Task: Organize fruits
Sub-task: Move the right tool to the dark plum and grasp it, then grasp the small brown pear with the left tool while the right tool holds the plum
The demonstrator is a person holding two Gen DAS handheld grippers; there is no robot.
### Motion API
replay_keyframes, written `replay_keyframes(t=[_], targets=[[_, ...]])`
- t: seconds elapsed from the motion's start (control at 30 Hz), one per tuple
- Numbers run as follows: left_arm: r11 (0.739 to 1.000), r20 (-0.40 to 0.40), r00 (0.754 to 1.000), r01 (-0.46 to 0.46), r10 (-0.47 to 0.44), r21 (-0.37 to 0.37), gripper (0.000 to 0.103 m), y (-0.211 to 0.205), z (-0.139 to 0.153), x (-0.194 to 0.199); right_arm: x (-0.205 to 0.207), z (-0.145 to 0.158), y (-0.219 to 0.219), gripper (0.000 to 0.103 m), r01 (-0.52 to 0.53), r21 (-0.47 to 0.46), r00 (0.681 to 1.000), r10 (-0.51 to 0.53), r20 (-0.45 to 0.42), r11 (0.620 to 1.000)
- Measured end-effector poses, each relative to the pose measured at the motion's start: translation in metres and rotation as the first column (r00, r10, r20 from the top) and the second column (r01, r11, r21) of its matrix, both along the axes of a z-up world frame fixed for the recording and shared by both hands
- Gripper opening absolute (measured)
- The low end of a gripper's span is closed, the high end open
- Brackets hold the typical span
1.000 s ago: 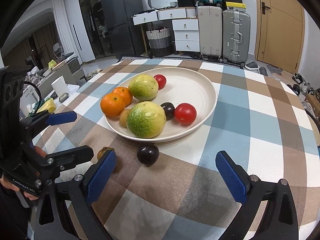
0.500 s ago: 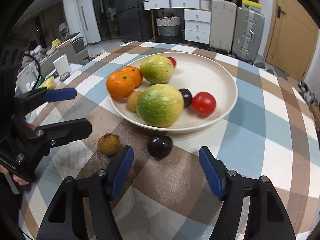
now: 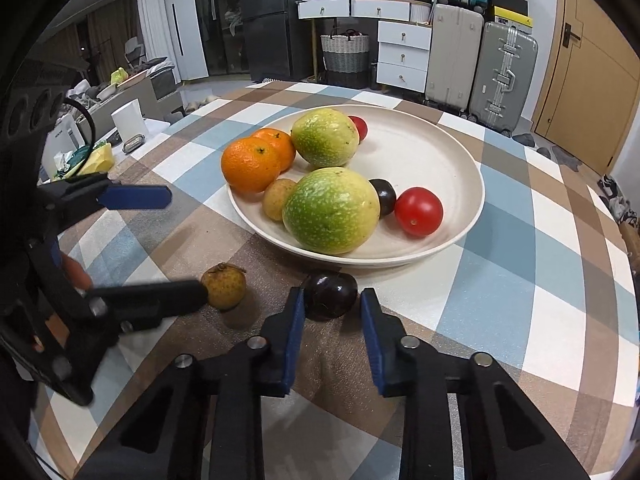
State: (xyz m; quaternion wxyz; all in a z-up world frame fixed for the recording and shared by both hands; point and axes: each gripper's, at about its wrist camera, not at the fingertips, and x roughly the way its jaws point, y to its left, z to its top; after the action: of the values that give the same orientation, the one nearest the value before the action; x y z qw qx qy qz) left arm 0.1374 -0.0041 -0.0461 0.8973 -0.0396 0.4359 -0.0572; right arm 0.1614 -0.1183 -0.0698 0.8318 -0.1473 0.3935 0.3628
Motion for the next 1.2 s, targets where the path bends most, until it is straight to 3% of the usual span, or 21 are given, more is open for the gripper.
replay_keyframes(t=[0.2, 0.4, 0.5, 0.7, 0.73, 1.2], targets=[[1.0, -0.007, 1.0, 0.018, -0.018, 0.007, 0.094, -0.004, -0.004, 0.001, -0.003, 0.004, -0.008, 0.027, -0.008, 0.042, 1.0, 0.009, -0.014, 0.999], [0.998, -0.034, 0.997, 0.07, -0.069, 0.006, 0.074, -0.014, -0.012, 0.002, -0.007, 0.015, -0.018, 0.027, -0.012, 0.116, 1.0, 0.011, 0.005, 0.993], [0.996, -0.019, 0.996, 0.089, -0.089, 0.027, 0.061, -0.02, -0.012, 0.0, -0.008, 0.02, -0.022, 0.027, -0.014, 0.147, 1.0, 0.012, 0.016, 0.989], [0.993, 0.001, 0.993, 0.115, -0.115, 0.004, 0.032, -0.022, -0.011, -0.002, -0.01, 0.023, -0.024, 0.027, -0.017, 0.167, 1.0, 0.014, 0.022, 0.986], [0.992, 0.001, 0.992, 0.124, -0.124, -0.012, 0.024, -0.022, -0.01, -0.002, -0.01, 0.022, -0.024, 0.027, -0.017, 0.167, 1.0, 0.014, 0.022, 0.986], [0.993, 0.064, 0.993, 0.106, -0.103, -0.044, 0.022, -0.014, 0.002, -0.008, -0.01, 0.029, -0.034, 0.027, 0.001, 0.23, 0.999, -0.01, 0.039, 0.973]])
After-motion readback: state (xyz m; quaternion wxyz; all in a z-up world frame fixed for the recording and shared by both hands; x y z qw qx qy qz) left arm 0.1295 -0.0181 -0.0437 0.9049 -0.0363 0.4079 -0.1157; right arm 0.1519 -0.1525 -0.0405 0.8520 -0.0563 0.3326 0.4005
